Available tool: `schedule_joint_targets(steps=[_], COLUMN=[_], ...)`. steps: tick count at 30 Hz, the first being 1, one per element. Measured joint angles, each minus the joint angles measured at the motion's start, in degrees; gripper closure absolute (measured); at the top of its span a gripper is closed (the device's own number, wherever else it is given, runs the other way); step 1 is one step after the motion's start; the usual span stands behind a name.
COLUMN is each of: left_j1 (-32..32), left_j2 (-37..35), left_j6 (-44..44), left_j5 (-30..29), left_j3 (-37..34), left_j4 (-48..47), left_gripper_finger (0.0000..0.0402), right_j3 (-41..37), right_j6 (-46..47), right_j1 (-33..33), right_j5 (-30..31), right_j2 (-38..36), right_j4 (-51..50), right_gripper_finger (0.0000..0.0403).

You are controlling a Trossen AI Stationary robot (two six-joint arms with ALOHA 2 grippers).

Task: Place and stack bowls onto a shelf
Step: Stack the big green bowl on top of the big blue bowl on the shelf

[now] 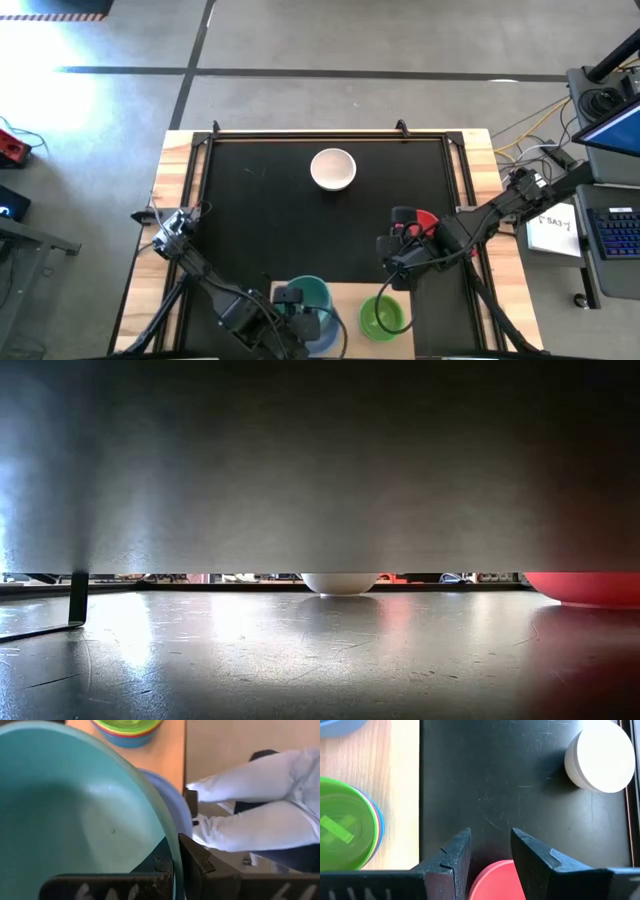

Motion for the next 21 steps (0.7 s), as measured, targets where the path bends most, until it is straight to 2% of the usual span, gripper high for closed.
schedule_joint_targets(steps=[7, 21], left_j1=[-1.8, -1.2], left_j2=[0.1, 0.3], left_j6=[5.0, 4.9], left_j5=[1.2, -0.7], left_j3=[0.2, -2.6], left_j4=[2.8, 4.3], left_gripper_finger=[0.0402, 0.0402], right_j3=[0.0, 0.0], right_j6=[-0.1, -0.2], right_j1=[0.0, 0.0], right_j5=[0.0, 0.0], right_j2=[0.0, 0.0], right_j4=[0.3, 0.6], right_gripper_finger=[0.0273, 0.0273])
